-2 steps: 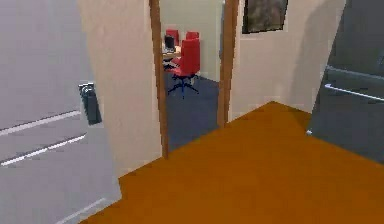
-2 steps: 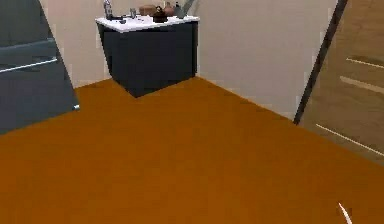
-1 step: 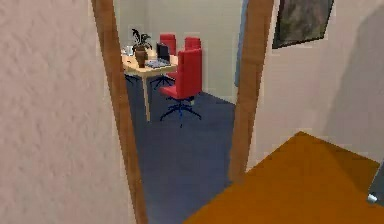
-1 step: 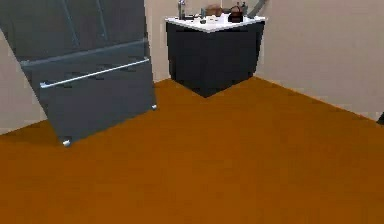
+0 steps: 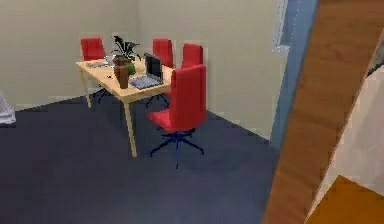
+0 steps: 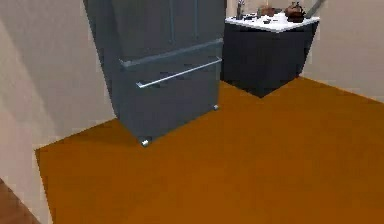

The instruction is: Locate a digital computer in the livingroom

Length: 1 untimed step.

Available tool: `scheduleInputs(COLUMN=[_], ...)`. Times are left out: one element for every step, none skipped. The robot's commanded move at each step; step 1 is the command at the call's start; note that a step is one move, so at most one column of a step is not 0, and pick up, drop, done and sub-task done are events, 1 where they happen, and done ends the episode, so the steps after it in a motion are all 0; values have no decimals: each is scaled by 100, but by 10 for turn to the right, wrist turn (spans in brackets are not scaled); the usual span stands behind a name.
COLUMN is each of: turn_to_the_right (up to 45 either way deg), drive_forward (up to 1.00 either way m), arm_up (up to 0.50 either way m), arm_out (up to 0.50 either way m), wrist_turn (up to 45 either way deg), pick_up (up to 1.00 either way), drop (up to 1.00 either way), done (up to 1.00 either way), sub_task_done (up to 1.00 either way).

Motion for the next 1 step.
scheduleInputs(turn_to_the_right=[-150], drive_forward=[0], arm_up=[0], arm_out=[0], wrist_turn=[0], pick_up=[0], drop=[0], done=[0], sub_task_done=[0])
